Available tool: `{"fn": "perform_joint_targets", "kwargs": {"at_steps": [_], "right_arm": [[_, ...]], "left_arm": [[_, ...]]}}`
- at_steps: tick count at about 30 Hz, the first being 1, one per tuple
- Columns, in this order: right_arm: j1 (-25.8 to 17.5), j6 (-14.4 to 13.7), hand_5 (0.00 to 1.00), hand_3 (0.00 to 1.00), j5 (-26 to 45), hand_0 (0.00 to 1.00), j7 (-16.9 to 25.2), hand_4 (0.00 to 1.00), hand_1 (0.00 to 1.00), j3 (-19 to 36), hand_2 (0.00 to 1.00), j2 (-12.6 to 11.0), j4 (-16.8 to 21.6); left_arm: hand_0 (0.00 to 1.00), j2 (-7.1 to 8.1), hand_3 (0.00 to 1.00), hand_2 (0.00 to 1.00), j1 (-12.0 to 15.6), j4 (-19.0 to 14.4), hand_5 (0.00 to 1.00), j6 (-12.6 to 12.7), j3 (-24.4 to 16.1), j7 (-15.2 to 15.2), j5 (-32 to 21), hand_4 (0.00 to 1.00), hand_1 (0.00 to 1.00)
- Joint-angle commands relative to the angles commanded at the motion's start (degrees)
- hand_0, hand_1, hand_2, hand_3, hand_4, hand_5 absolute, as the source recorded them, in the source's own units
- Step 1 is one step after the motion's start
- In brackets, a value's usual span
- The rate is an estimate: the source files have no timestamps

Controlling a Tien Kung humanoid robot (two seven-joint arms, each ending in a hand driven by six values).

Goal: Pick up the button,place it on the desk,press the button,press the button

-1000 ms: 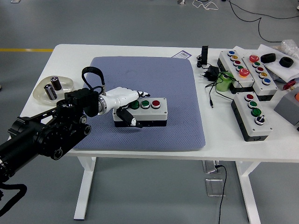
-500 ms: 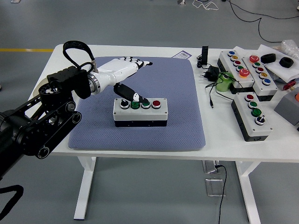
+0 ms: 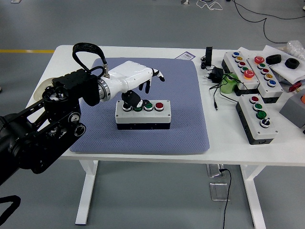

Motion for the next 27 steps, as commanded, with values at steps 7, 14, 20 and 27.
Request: {"fn": "perform_joint_targets", "kwargs": {"at_steps": [7,14,20,27], "right_arm": [[0.1,0.0,0.295,0.651,-0.1,0.664,0.0,0.295,0.583,0.1,0.627,0.0,0.0],[0.2,-0.1,0.295,0.651,-0.3,0.664,-0.1,0.294,0.583,0.2,0.627,0.0,0.0],[0.3,-0.1,0.294,0.651,-0.5,0.664,-0.1,0.294,0.583,0.3,0.627,0.0,0.0],[0.3,-0.1,0.292,0.652,-0.7,0.663,-0.1,0.294,0.583,0.5,0.628,0.0,0.0]], "left_arm": [[0.002,-0.73,0.773,0.058,-1.0,3.0,0.002,-2.3,2.4,1.9,-0.2,0.553,0.002],[0.002,-1.55,0.802,0.055,-1.4,6.4,0.002,-3.0,5.0,2.4,-1.1,0.548,0.002],[0.002,-2.12,0.816,0.048,-1.7,8.0,0.002,-2.5,5.6,2.3,-1.8,0.535,0.002],[0.002,-2.23,0.816,0.049,-1.8,8.0,0.002,-2.7,6.5,2.2,-2.2,0.513,0.002]]}}
